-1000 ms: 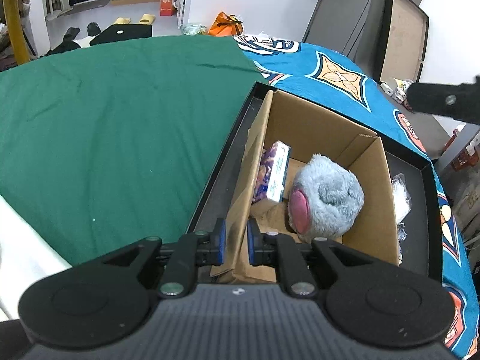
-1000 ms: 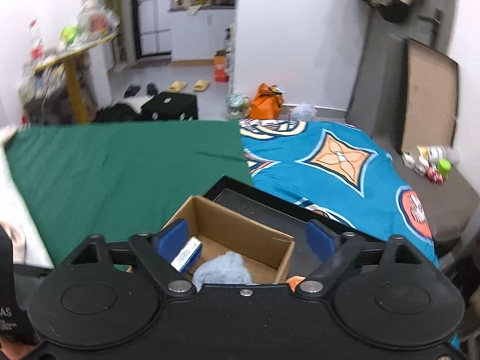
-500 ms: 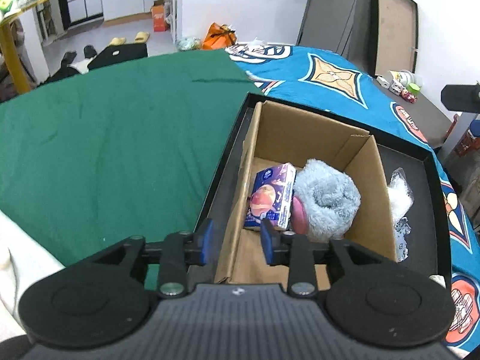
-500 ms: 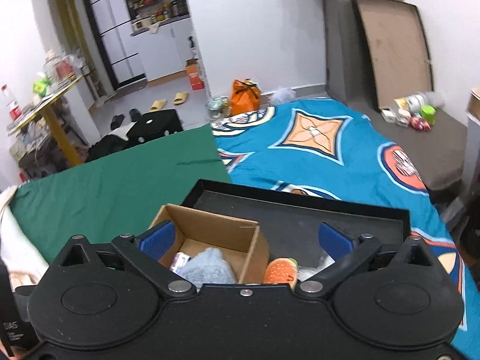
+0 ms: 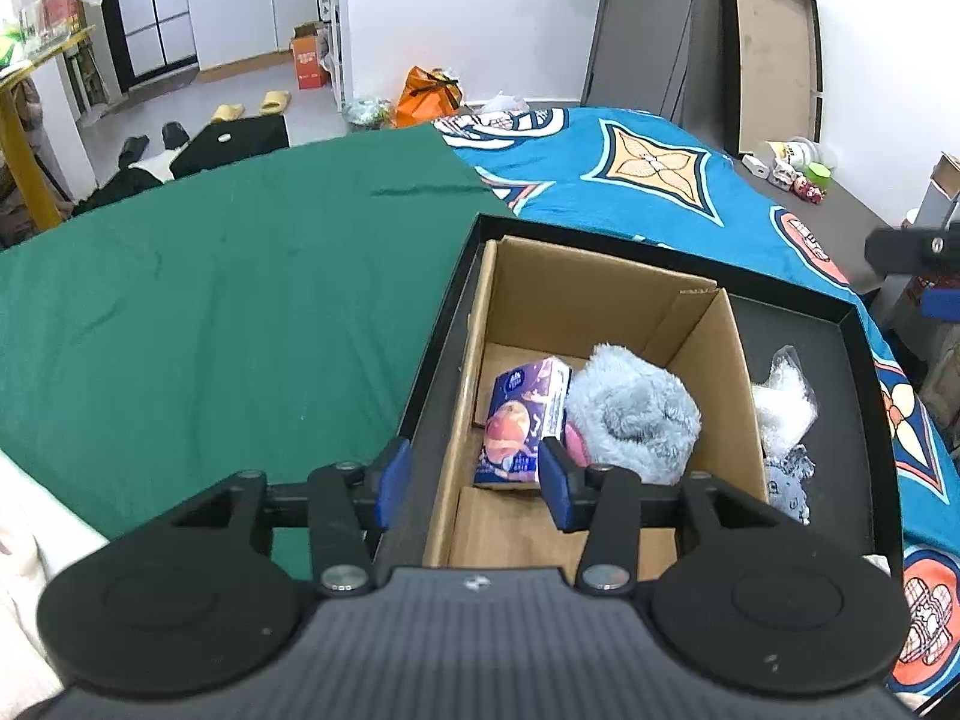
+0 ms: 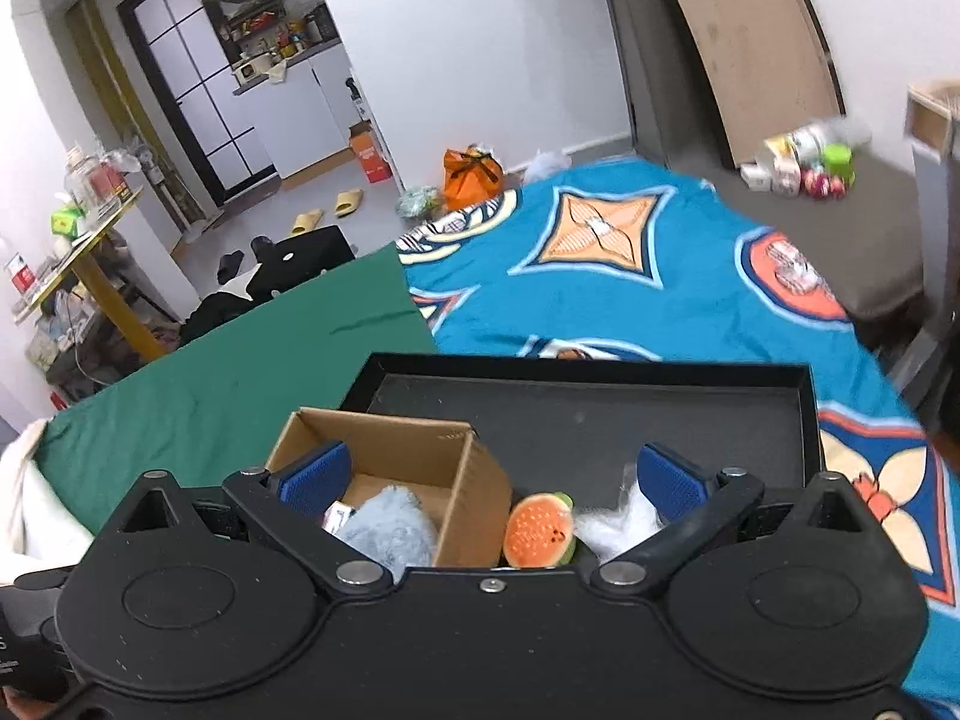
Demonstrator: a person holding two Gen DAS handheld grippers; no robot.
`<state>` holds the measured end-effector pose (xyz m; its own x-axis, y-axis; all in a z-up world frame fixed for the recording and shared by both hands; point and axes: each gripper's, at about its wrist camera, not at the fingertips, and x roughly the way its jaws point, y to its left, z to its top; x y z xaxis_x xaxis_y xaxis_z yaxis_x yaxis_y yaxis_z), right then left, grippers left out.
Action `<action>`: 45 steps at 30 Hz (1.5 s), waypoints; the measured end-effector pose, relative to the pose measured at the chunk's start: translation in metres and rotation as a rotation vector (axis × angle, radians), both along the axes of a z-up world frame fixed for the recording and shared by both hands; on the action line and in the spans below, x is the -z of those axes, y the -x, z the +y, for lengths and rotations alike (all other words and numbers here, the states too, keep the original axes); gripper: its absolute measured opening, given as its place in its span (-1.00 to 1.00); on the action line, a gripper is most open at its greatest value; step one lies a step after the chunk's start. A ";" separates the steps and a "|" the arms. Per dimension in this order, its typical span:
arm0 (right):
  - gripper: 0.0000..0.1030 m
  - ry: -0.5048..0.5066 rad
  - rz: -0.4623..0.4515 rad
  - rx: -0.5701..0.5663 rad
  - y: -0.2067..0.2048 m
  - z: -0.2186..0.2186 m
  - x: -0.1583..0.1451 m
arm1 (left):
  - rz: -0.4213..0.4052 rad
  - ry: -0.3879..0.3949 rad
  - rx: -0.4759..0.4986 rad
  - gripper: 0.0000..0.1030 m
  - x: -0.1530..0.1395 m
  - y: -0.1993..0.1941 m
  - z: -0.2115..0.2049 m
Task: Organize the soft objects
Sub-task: 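Move the right tool to the clear plastic bag and close on it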
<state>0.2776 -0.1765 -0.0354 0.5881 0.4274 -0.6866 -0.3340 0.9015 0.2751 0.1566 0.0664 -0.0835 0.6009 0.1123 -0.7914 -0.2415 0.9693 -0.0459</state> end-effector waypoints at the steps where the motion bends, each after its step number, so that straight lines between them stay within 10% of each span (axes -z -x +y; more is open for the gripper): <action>1: 1.00 0.018 -0.002 0.011 -0.001 -0.003 0.003 | -0.001 -0.008 0.001 -0.12 -0.001 0.000 -0.001; 8: 1.00 0.037 0.089 0.044 -0.014 -0.027 0.029 | 0.020 -0.029 0.011 -0.06 -0.003 -0.009 -0.006; 16: 0.97 -0.008 0.181 0.081 -0.027 -0.045 0.051 | 0.063 -0.040 0.009 0.48 0.002 -0.022 -0.010; 33: 0.47 -0.100 0.388 0.246 -0.059 -0.061 0.104 | 0.120 -0.092 0.039 1.00 0.017 -0.043 -0.025; 45: 0.19 -0.105 0.467 0.411 -0.063 -0.057 0.133 | 0.154 -0.099 0.004 0.99 0.027 -0.044 -0.028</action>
